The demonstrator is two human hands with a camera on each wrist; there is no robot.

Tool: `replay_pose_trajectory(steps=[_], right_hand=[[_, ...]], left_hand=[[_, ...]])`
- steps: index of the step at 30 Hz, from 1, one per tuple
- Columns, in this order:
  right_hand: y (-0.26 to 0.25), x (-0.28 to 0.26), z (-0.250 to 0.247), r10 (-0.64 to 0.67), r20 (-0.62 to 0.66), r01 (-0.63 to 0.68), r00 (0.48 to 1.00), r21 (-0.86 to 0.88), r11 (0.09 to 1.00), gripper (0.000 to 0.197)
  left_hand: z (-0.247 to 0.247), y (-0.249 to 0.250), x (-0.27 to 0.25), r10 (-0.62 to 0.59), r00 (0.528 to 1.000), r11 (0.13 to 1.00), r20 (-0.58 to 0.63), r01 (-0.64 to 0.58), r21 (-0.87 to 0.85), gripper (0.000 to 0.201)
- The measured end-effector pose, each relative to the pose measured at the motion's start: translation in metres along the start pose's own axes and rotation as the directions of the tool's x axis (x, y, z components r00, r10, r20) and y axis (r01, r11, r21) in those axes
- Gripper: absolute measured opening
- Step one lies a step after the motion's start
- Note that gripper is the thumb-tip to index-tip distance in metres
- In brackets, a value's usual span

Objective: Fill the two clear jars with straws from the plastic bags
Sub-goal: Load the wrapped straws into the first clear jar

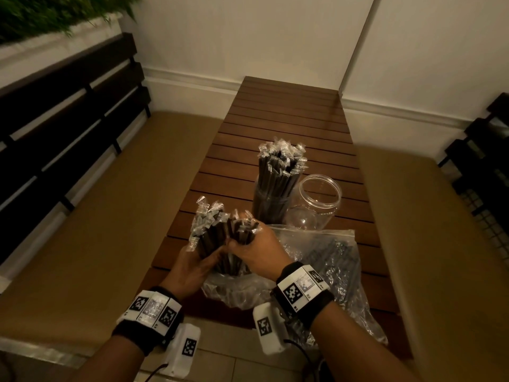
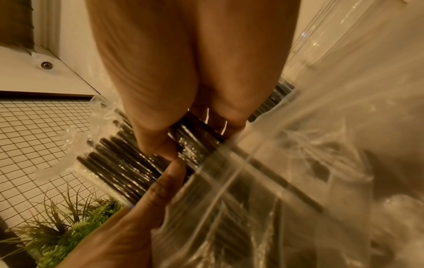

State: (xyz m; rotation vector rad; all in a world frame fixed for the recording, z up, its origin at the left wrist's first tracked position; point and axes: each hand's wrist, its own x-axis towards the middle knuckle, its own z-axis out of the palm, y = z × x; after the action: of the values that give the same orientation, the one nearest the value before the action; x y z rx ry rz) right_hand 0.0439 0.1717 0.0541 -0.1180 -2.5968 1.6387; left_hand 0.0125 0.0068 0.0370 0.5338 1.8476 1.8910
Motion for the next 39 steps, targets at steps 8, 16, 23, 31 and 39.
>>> replay_pose_trajectory(steps=[8, 16, 23, 31, 39], right_hand=[[-0.001, -0.005, -0.004, 0.023, 0.009, -0.023, 1.0, 0.01, 1.0, 0.033], [0.0, -0.014, -0.013, -0.007, -0.013, 0.008, 1.0, 0.129, 0.992, 0.034], [-0.014, -0.014, -0.031, -0.089, -0.169, 0.118, 0.982, 0.169, 0.979, 0.011], [-0.094, -0.005, -0.094, -0.119, -0.418, 0.281, 0.901, 0.353, 0.892, 0.027], [-0.153, 0.038, -0.155, -0.227, -0.685, 0.479, 0.692, 0.201, 0.855, 0.003]], left_hand=[[-0.007, -0.013, 0.007, 0.017, 0.999, 1.0, 0.05, -0.018, 0.022, 0.054], [0.002, -0.015, 0.01, -0.024, 0.999, 0.995, -0.039, 0.028, 0.094, 0.018], [-0.002, -0.021, 0.012, 0.021, 0.993, 0.962, -0.119, 0.012, 0.272, 0.023], [0.0, -0.02, 0.01, 0.011, 0.993, 0.969, -0.114, 0.017, 0.247, 0.028], [-0.002, -0.017, 0.013, 0.007, 0.999, 0.986, -0.052, 0.002, 0.167, 0.037]])
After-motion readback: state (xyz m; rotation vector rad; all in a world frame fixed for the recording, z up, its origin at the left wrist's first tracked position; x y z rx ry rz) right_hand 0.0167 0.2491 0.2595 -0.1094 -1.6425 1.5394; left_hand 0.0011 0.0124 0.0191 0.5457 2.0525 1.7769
